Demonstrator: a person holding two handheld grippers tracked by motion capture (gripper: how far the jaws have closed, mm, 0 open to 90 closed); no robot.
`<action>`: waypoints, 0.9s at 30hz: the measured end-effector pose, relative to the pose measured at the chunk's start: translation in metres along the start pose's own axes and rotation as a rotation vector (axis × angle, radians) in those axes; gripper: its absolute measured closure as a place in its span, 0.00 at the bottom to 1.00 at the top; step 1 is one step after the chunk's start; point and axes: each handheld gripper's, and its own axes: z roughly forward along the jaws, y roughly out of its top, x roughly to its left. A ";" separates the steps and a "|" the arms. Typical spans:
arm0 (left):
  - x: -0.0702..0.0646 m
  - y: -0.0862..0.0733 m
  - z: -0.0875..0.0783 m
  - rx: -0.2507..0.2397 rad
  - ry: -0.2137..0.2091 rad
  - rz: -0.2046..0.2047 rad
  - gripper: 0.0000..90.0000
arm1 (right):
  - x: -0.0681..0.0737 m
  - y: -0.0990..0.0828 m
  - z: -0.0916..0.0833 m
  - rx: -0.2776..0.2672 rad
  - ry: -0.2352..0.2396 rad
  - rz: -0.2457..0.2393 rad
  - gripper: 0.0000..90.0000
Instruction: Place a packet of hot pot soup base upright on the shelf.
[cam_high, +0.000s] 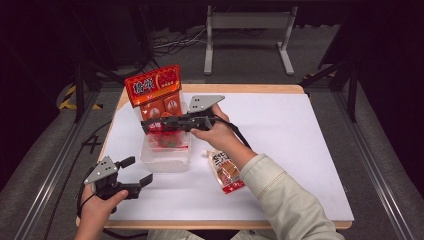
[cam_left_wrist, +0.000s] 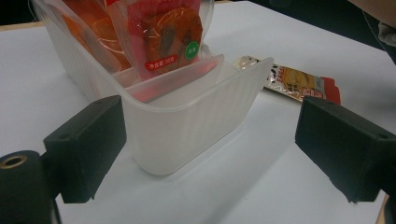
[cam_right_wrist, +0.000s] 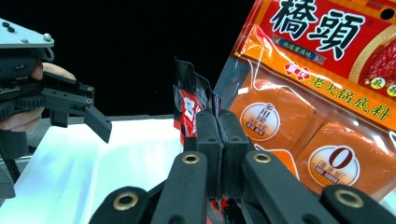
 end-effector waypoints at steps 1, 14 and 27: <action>0.000 0.000 0.000 0.000 0.000 -0.001 0.11 | 0.000 0.000 -0.001 0.002 0.003 0.003 0.99; 0.000 0.000 0.001 0.005 0.001 0.006 0.11 | 0.006 -0.004 -0.002 0.071 0.041 0.036 0.98; 0.001 -0.001 0.001 0.007 0.000 0.002 0.11 | 0.002 -0.021 0.004 0.120 0.035 0.088 0.95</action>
